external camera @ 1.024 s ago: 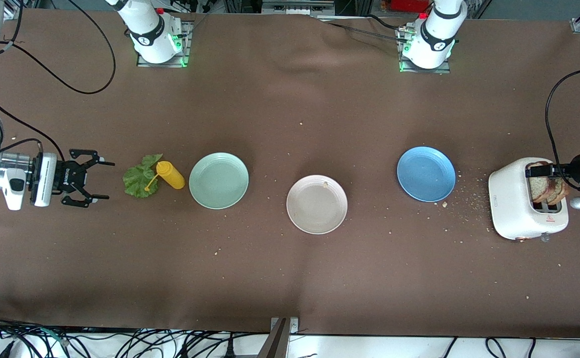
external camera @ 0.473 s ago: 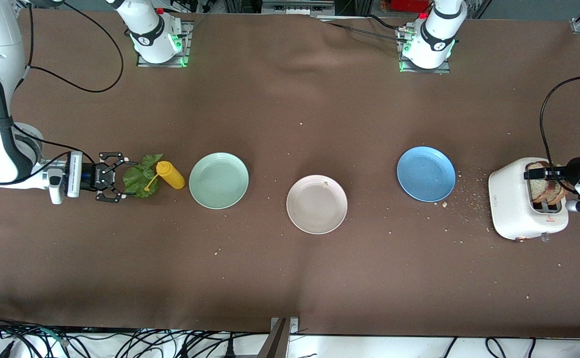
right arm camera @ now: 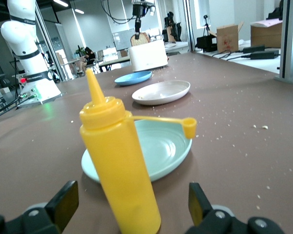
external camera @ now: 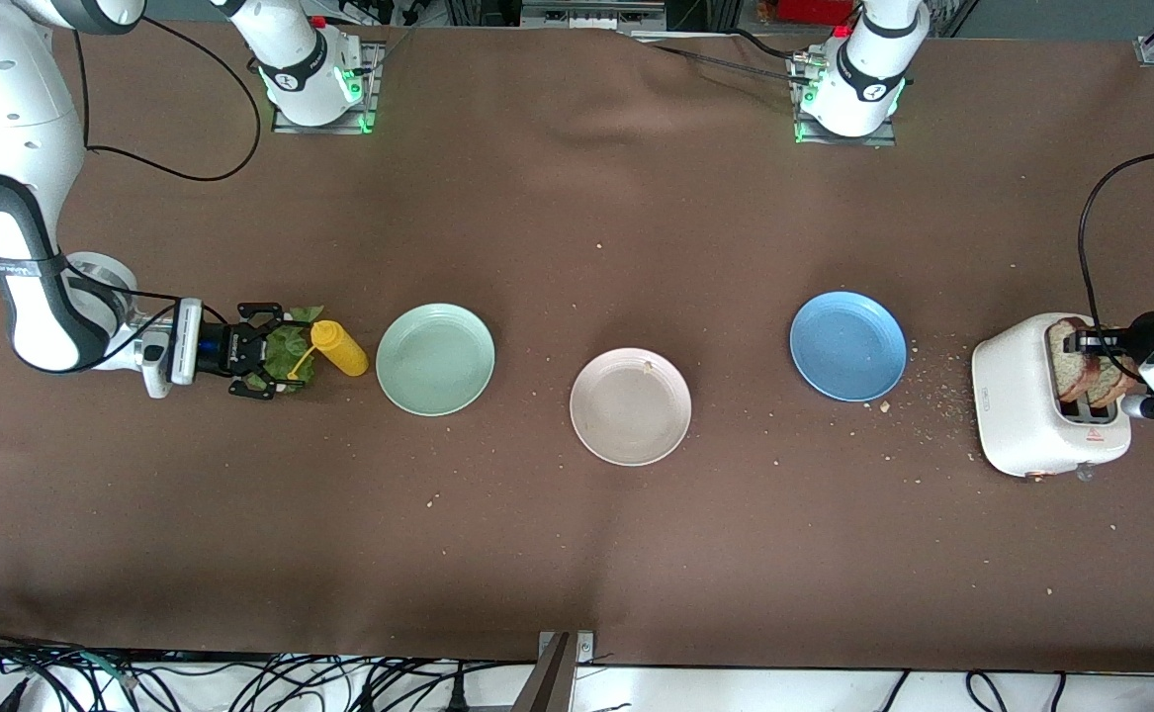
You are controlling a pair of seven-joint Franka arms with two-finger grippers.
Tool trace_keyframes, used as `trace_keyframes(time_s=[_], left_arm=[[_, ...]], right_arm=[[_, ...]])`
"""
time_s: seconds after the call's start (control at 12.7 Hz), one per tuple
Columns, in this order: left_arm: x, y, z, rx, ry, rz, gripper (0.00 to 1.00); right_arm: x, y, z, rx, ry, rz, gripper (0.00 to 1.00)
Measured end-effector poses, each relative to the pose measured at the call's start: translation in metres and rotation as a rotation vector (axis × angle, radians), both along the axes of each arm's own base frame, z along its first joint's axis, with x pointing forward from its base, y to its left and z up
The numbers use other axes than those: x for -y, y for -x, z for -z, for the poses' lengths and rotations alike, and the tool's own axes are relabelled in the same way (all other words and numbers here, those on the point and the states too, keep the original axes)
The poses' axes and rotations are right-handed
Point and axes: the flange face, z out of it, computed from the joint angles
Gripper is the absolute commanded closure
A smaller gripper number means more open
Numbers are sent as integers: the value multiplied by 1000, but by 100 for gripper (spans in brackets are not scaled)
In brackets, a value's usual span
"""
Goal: Make sandwich in beige plate with both arms
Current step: 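Grasp the mustard with the right gripper while the left gripper grasps bread, then carry bread onto the plate with the left gripper while the right gripper lifts mustard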
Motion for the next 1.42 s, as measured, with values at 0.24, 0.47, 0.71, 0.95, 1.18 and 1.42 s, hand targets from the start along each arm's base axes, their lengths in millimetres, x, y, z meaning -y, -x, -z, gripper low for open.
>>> trace_keyframes(time_s=[0.24,0.47,0.71,0.95,1.18,1.42], left_arm=[[16,-10,-18,-14,-60,72,100],[20,-18,-57,-1,-66,87,100],[54,-34,-92,61,-77,145,100],[114,-35,-107,35,-61,227,100],[165,-36,-107,26,-25,290,100],[224,-33,-102,9,27,312,100]], right_arm=[[-19,1,5,-5,-31,-12,0],[-31,1,7,-8,-56,-11,0],[-36,6,14,-21,-65,-14,0],[-40,10,21,-32,-72,-18,0],[-51,10,27,-39,-90,-6,55],[-52,10,29,-43,-84,-1,78]])
